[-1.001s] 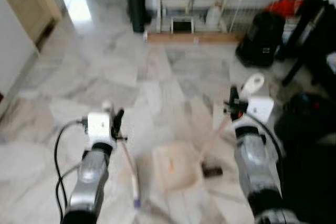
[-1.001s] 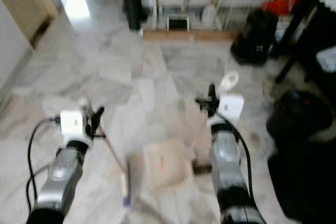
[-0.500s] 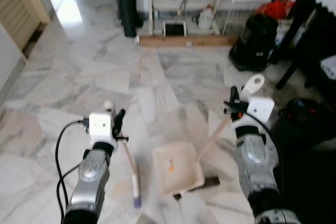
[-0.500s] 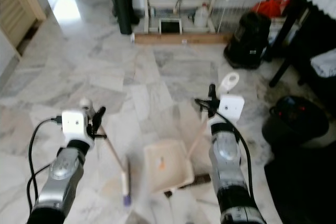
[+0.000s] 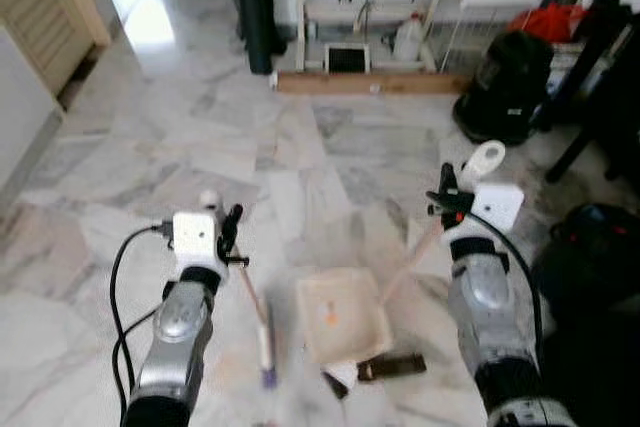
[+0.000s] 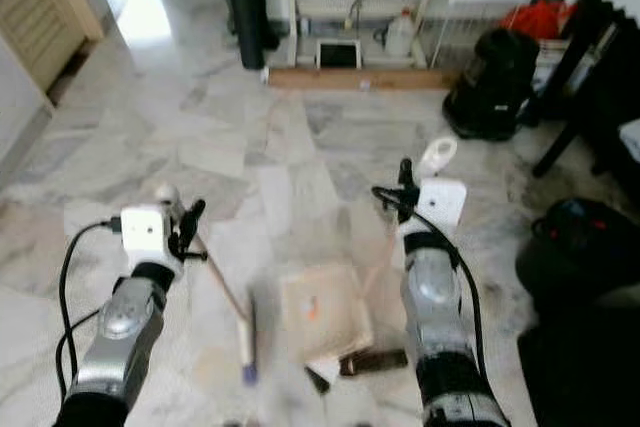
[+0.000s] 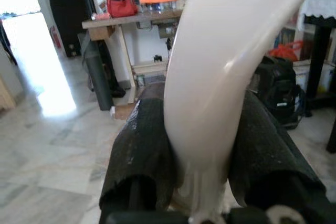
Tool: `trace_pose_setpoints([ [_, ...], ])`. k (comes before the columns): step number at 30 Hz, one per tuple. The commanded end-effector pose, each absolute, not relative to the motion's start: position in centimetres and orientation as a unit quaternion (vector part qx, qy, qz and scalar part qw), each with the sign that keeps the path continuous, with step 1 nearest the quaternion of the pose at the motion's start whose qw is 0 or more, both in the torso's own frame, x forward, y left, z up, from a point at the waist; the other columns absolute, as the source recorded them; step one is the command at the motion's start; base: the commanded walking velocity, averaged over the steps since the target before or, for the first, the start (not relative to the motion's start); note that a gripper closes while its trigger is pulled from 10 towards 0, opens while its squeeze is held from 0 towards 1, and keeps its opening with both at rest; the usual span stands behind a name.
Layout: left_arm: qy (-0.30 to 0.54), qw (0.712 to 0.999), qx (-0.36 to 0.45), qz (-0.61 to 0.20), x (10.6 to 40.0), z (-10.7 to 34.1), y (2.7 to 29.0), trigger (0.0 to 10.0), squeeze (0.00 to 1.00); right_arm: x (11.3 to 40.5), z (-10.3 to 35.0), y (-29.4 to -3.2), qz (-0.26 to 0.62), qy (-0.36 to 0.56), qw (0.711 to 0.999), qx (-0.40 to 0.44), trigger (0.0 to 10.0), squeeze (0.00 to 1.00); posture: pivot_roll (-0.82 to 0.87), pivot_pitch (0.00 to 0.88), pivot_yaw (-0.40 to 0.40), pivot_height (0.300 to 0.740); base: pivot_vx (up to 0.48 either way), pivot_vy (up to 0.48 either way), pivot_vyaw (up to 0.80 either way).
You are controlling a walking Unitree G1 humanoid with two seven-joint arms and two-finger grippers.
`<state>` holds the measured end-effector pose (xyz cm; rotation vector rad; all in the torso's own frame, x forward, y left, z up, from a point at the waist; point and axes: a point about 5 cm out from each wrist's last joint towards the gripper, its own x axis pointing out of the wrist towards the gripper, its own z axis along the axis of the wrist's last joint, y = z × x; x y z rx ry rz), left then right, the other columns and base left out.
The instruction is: Sweep floor
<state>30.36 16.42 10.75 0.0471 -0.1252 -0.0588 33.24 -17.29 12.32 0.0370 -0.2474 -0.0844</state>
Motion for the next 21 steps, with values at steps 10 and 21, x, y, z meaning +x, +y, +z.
trace_pose_setpoints([
  [10, -0.076, 0.996, 0.027, -0.032, 30.29, 11.24, 16.35, 10.0, 0.00, 33.34, 13.25, -17.47, -0.043, -0.145, 0.988, 0.012, 10.0, 0.00, 0.04, 0.128, 0.009, 0.740, 0.000, -0.283, 0.00],
  [21, -0.076, 0.996, 0.026, -0.032, 30.29, 11.20, 16.30, 10.0, 0.00, 33.33, 13.19, -17.45, -0.044, -0.144, 0.989, 0.010, 10.0, 0.00, 0.05, 0.121, 0.008, 0.740, 0.000, -0.299, 0.00],
])
